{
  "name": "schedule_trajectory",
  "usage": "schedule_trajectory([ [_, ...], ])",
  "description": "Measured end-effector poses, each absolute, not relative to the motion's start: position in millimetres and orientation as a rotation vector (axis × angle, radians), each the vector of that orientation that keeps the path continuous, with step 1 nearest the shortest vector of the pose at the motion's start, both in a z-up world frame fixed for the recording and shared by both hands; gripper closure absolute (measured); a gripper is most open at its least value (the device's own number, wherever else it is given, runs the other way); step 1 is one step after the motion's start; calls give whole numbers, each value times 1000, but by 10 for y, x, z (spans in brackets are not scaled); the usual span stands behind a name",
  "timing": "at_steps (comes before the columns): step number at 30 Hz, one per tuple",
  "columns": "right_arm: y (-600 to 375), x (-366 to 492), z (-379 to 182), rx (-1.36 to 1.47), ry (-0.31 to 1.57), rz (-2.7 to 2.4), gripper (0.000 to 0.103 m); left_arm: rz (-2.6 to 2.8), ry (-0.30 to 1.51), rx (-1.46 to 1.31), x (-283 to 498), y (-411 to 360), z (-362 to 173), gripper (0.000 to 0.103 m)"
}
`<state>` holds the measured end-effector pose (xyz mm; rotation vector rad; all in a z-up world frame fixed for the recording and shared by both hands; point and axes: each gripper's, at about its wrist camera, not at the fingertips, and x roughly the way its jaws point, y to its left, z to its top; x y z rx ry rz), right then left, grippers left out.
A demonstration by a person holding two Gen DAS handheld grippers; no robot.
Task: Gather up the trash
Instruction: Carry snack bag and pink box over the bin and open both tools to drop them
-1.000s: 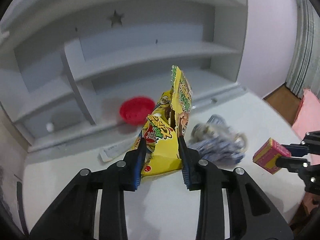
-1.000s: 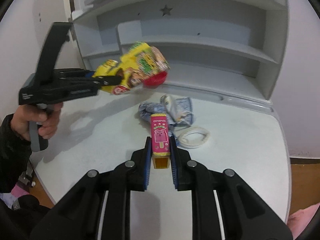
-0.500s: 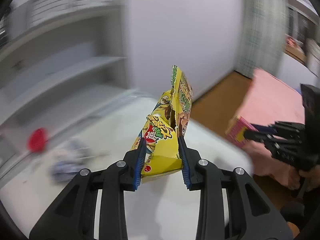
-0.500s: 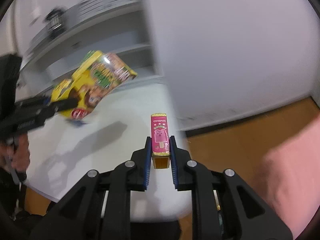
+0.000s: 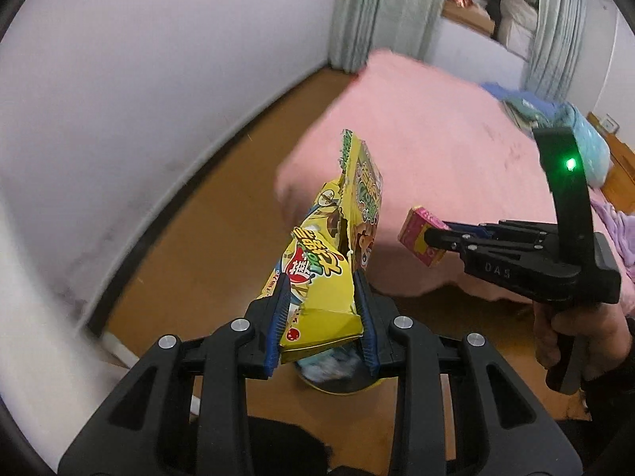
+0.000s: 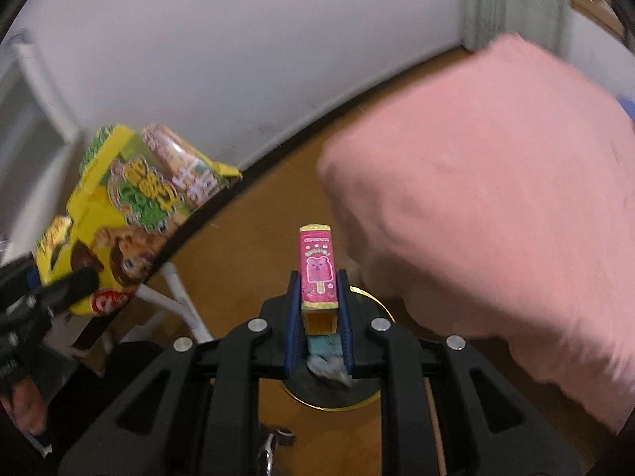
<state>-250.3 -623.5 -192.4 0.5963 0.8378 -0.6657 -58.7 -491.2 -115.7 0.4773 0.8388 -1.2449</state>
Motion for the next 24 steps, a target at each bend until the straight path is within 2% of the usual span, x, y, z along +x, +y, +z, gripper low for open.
schedule_trajectory([
  [3,-6386,-2531,-2285,658,879,-689,85,-1222,864,555,-646,-5187,-1705,72],
  [9,-6542,-2388,-2934,730,982,-678,85,-1170,1082,602,-564,-5452,-2698,72],
  [16,-6626,-2291,-3446,770,1077,-659,85,-1138,1199,584,-412,-5550,-3078,72],
  [24,-6616,-2327,-3557,811,1071,-660,85,-1134,1195,598,-537,-5539,-3145,71],
])
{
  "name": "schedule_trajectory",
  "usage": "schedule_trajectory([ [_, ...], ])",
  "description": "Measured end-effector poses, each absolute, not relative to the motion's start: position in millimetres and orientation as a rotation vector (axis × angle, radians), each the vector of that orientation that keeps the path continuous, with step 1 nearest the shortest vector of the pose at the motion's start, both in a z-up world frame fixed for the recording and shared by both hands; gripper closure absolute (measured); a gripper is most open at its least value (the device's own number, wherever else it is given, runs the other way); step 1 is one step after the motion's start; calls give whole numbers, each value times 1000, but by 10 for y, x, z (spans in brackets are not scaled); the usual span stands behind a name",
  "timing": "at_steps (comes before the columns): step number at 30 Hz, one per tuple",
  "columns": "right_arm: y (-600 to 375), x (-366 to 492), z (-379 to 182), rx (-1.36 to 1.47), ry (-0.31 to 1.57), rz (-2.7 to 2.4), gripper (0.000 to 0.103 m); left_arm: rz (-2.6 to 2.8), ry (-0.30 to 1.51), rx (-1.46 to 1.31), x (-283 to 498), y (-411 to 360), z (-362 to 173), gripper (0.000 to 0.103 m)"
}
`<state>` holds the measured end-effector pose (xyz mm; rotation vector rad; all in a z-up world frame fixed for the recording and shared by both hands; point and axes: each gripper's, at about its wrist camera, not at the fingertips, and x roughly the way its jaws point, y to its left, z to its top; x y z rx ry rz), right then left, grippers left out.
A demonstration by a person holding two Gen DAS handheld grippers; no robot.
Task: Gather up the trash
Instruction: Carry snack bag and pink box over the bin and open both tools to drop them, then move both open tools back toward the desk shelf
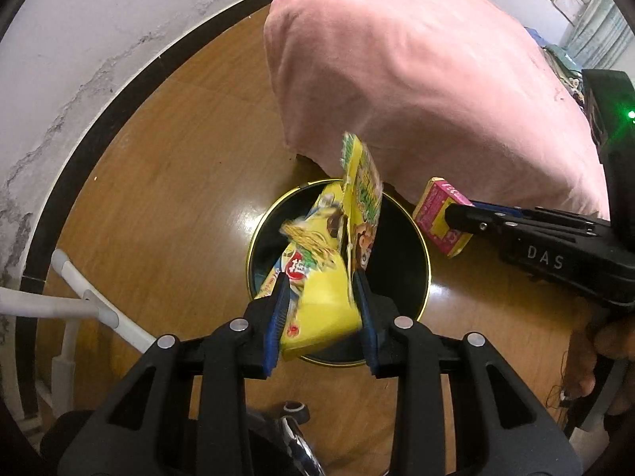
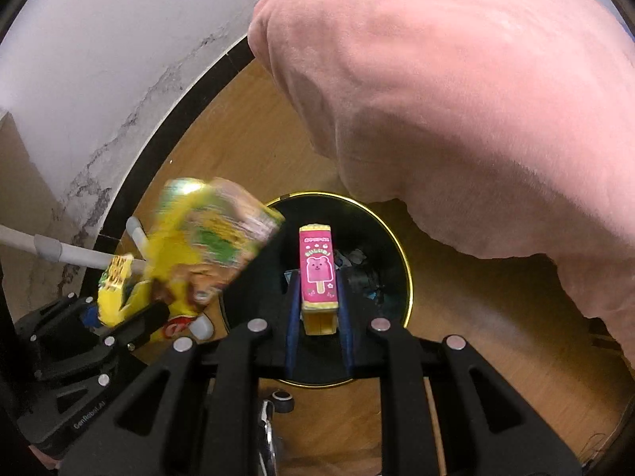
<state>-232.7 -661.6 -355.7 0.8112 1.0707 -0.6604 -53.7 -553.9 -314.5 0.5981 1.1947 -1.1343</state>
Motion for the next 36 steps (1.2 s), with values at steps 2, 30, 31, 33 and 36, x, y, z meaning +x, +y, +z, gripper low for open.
schedule_trajectory([
  [2,-6589,-2325,-3558,814,1065,-664,85,-1132,1197,596,-518,-5513,-3115,71],
  [30,-6666,-2568,-2859,754,940,-714,35,-1228,986,642,-775,-5403,-2377,15],
  [31,-6659,-2612,-2685,724,921,-724,34,-1242,959,635,-804,-5388,-2226,12],
  [33,-6628,-2656,-2429,679,893,-738,30,-1271,903,621,-871,-5343,-1899,11],
  [36,-6512,-2694,-1941,600,839,-739,27,-1307,805,602,-955,-5157,-1303,10],
])
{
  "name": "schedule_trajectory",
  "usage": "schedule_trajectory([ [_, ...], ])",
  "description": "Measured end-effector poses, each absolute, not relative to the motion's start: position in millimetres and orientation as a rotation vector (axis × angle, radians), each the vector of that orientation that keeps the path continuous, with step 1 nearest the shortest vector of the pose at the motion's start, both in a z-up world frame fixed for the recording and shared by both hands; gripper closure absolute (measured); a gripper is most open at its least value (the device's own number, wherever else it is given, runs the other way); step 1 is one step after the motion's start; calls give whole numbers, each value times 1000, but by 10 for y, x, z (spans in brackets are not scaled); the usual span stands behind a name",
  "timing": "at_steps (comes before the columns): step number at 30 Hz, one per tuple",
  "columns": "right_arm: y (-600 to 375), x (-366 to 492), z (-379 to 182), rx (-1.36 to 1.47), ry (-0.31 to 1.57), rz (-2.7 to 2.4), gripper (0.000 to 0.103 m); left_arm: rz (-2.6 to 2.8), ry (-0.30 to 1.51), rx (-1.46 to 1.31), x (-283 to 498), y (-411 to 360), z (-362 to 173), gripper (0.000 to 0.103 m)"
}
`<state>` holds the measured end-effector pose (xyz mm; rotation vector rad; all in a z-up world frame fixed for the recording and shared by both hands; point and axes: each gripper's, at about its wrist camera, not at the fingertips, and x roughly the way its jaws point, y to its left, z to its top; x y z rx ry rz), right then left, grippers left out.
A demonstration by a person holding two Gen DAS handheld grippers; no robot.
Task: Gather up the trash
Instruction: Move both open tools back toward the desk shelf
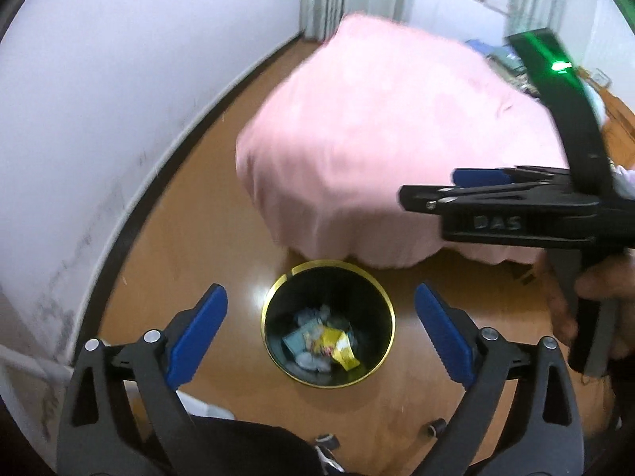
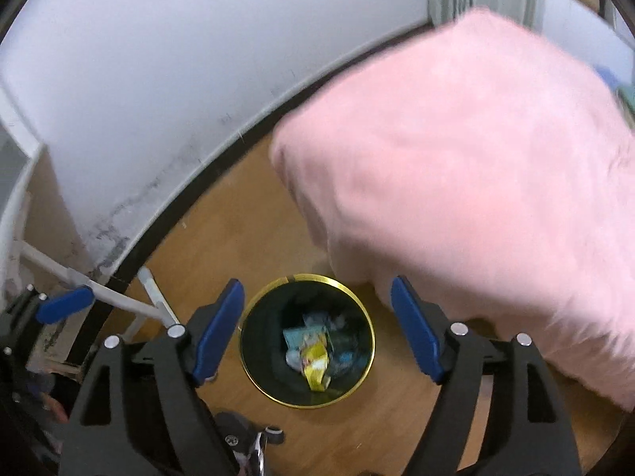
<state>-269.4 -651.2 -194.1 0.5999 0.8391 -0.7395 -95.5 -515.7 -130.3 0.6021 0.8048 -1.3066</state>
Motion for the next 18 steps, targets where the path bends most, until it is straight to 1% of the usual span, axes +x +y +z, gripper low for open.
schedule_trajectory([
  [5,-6123,-2448,-1177,488,748,-650,26,-1285,720,558,-824,-4608,-531,10],
  [6,-6004,-2332,-1045,458,734,-618,27,-1252,693,542,-710,-4377,-352,10],
  [8,-5664,-2005,-781,389,706,-526,26,-1212,677,507,-517,-4071,-176,10],
  [9,-5542,-1874,-705,369,696,-486,27,-1167,674,476,-314,-3773,-68,10],
  [13,-4735,-1077,-402,266,670,-242,27,-973,678,427,321,-2842,84,10],
  [18,-3681,-134,-232,154,680,46,27,-641,712,412,1150,-1463,1,10],
])
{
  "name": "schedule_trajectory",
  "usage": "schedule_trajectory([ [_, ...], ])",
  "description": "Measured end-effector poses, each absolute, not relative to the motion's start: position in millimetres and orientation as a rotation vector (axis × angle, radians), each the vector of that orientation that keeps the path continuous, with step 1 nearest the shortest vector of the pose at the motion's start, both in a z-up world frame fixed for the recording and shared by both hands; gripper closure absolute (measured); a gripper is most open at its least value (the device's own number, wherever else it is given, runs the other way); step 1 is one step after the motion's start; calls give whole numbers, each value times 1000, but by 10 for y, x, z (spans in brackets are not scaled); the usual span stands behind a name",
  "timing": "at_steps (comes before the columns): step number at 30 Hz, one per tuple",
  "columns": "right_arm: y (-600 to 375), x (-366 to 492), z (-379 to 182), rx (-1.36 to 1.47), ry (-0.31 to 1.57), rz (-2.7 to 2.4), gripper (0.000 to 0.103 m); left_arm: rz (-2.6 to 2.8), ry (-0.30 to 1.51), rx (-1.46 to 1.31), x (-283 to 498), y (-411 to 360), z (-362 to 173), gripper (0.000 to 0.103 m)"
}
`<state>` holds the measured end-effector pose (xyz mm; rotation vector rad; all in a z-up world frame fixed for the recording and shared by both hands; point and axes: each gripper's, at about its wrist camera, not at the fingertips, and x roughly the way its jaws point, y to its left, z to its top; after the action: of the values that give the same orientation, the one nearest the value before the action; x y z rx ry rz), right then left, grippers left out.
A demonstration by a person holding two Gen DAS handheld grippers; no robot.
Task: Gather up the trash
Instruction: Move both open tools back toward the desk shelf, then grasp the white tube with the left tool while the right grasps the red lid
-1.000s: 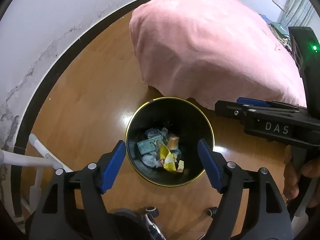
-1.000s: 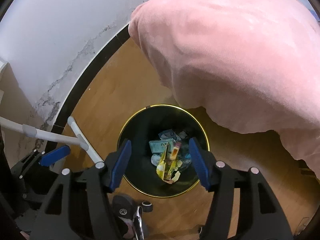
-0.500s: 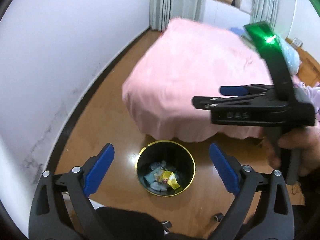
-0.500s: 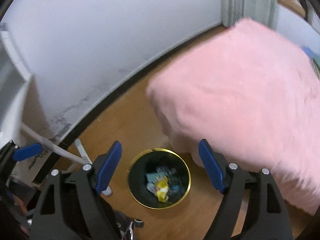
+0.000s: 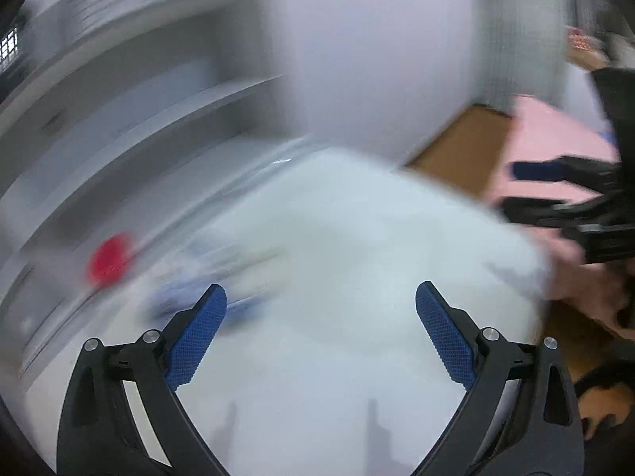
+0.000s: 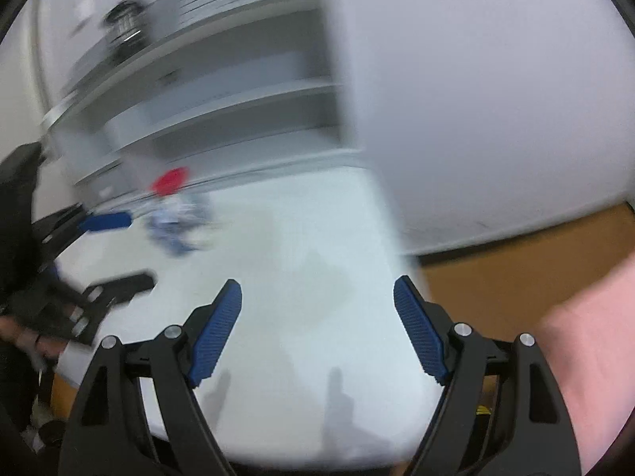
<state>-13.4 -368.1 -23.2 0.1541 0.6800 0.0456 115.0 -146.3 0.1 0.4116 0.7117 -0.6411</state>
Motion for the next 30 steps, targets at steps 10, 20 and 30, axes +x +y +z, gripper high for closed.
schedule_trajectory([
  [10,-2018,1386,-78,-26,737,371,27,-370,793,372,2401,118,-323,10],
  [20,-1335,2523,-243,-1,863,351,25,-454,866,372,2885,79,-715,50],
  [30,-833,3336,-589,-40,996,194,16,-400,888,231,2442,530,-562,91],
])
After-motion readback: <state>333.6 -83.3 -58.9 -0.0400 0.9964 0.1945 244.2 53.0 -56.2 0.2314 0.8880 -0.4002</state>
